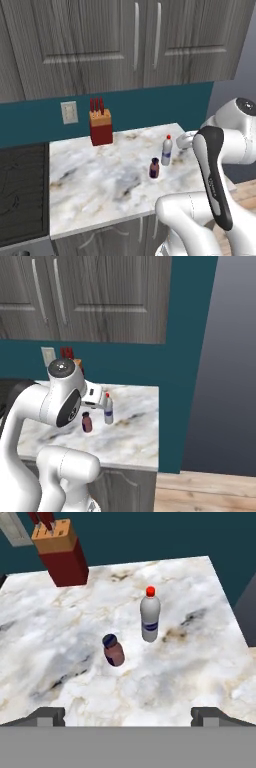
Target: Place the drinks on the dining counter in a tight cluster.
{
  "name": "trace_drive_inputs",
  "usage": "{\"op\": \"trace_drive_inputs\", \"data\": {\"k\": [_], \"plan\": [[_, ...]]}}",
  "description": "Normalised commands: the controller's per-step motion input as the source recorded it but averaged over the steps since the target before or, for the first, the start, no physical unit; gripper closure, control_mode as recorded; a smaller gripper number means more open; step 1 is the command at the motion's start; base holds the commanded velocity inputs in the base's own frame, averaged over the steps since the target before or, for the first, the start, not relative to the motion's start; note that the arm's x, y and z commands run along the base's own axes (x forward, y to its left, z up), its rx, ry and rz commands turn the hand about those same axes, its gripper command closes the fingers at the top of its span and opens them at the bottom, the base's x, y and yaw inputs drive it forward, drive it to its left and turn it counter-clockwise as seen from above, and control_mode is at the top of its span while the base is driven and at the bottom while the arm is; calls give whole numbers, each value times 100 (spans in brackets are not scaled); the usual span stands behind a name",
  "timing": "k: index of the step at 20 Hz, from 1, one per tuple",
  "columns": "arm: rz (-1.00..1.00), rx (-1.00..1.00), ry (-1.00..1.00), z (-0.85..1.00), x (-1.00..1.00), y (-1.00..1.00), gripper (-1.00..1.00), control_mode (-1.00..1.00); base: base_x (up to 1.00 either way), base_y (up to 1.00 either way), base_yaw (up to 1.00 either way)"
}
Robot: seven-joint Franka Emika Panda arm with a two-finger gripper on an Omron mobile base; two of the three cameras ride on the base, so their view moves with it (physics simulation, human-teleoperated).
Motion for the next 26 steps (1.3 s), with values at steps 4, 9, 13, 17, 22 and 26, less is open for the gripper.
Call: {"op": "trace_drive_inputs", "data": {"k": [4,9,13,17,22,26], "plan": [[0,0,0,0,0,0,-100,100,0,0,0],[0,0,0,0,0,0,-100,100,0,0,0],[1,0,0,0,0,0,-100,-100,0,0,0],[20,4,0,-5,28,-12,-100,-100,0,0,0],[29,6,0,-2,44,-24,-100,-100,0,0,0],[27,1,-7,-20,64,-20,-100,-100,0,0,0]]}}
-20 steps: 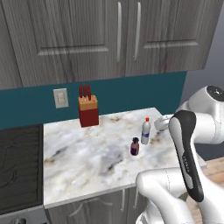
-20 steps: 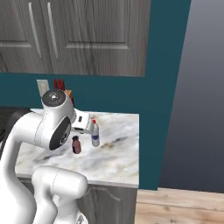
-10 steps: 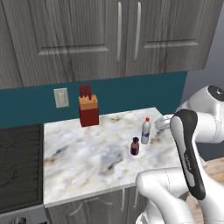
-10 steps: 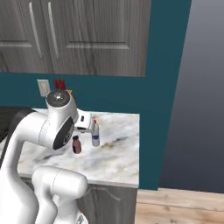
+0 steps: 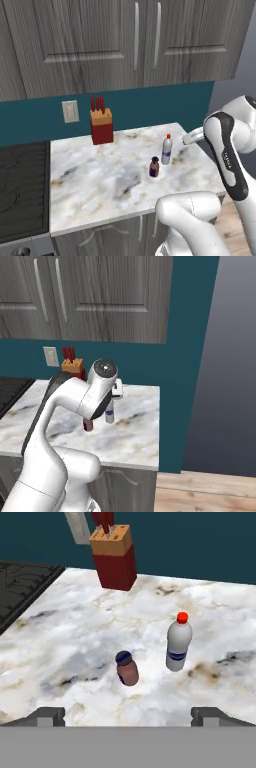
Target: Place the drinks on the dining counter in a tight cluster.
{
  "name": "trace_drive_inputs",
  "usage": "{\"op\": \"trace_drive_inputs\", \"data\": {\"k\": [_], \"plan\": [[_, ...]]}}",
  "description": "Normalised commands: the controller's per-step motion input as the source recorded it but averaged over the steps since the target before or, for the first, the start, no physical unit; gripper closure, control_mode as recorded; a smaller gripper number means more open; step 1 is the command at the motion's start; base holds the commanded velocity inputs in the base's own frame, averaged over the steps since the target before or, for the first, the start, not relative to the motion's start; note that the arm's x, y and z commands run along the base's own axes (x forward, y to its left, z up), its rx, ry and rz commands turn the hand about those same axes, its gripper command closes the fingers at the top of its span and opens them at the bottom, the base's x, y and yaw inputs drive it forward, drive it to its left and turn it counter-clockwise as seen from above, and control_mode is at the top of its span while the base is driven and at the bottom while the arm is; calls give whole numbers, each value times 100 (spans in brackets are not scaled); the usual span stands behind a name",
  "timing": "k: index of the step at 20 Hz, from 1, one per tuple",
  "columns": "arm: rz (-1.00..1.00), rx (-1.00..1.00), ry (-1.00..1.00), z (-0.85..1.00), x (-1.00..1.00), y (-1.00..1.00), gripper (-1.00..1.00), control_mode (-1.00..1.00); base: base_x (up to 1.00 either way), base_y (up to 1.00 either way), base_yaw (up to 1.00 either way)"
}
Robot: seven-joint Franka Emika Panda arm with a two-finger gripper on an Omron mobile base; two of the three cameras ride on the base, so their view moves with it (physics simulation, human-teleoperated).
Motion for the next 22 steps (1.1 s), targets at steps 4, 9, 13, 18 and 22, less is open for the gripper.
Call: {"op": "trace_drive_inputs", "data": {"k": [4,9,13,18,22], "plan": [[27,0,0,-26,96,-2,-100,-100,0,0,0],[30,2,0,-36,87,-23,-100,-100,0,0,0],[25,5,0,-13,48,-56,-100,-100,0,0,0],[4,5,-3,-3,0,-25,-100,-100,0,0,0],[0,23,-6,-41,8,0,-100,-100,0,0,0]]}}
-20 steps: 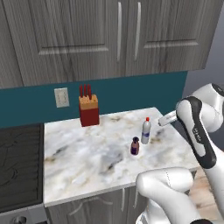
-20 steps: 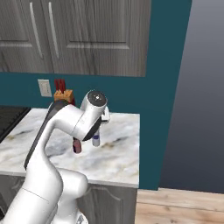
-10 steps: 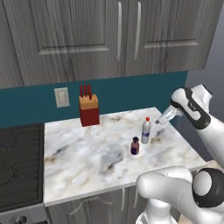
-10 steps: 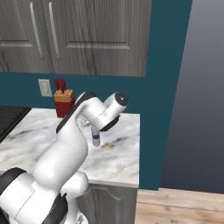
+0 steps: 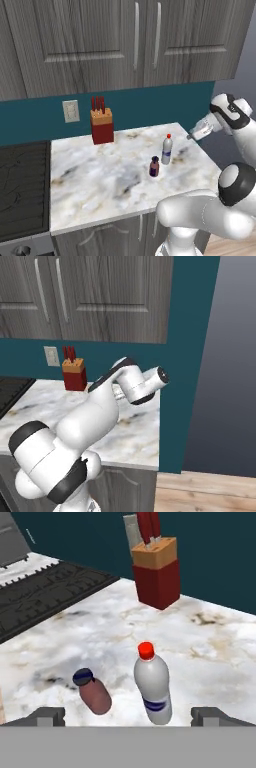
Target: Place the drinks on the dining counter in a tight cluster.
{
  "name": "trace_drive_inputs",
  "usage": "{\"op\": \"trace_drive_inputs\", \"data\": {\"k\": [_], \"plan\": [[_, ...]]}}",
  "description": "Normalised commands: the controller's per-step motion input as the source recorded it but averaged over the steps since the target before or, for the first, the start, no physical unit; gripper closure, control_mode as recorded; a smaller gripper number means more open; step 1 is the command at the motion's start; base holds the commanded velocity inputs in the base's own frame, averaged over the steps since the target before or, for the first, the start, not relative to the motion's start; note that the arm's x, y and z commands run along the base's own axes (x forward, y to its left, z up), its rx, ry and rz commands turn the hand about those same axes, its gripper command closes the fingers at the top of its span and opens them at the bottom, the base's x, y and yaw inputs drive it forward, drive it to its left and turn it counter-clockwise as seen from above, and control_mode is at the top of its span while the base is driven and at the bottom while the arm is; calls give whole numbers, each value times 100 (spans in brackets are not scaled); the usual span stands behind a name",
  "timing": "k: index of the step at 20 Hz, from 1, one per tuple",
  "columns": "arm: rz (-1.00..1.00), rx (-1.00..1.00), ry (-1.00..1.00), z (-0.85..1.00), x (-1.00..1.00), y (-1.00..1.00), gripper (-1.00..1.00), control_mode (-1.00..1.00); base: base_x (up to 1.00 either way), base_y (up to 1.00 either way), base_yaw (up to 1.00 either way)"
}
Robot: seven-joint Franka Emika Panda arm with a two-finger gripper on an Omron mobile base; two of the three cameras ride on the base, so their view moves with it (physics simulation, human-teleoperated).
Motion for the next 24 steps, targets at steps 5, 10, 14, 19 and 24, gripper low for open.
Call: {"op": "trace_drive_inputs", "data": {"k": [5,10,14,19,24], "plan": [[0,38,-9,-52,19,0,-100,-100,0,0,0],[4,13,-5,-21,12,7,-100,-100,0,0,0],[14,1,-3,1,8,0,-100,-100,0,0,0],[32,0,-1,2,1,0,-100,-100,0,0,0],[26,0,-5,0,0,0,-100,-100,0,0,0]]}}
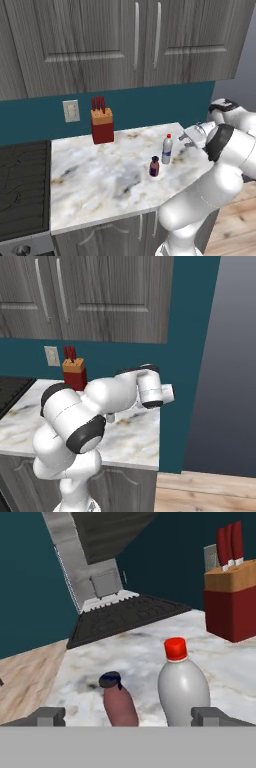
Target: Place the drinks on the dining counter in a tight cluster.
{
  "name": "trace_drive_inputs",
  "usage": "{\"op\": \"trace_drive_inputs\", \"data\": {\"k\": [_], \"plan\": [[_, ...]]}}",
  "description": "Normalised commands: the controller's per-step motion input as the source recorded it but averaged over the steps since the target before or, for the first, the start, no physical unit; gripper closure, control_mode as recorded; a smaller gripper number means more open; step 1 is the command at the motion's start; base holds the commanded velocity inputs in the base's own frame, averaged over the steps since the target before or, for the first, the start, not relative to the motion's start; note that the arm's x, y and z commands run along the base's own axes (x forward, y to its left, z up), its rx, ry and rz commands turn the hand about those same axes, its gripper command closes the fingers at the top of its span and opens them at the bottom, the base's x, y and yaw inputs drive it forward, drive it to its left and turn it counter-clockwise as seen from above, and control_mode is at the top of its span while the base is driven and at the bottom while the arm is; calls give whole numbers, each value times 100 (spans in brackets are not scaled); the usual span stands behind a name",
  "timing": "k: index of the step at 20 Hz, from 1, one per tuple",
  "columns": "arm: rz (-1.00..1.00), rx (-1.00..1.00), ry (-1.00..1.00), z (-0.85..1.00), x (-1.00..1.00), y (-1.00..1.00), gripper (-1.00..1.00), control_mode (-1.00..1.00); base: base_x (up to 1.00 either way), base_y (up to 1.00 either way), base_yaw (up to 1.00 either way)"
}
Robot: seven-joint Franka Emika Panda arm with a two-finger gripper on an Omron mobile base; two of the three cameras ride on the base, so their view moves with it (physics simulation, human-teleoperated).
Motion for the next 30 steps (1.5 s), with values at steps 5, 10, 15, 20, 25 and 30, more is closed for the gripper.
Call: {"op": "trace_drive_inputs", "data": {"k": [5,10,15,20,25,30], "plan": [[3,0,-2,0,1,1,-100,-100,0,0,0],[0,0,0,-6,18,9,-100,-100,0,0,0],[0,0,0,-10,22,7,-100,-100,0,0,0],[0,0,0,-15,19,2,-100,-100,0,0,0],[0,0,0,-8,14,0,-100,-100,0,0,0],[0,0,-1,0,0,11,-100,-100,0,0,0]]}}
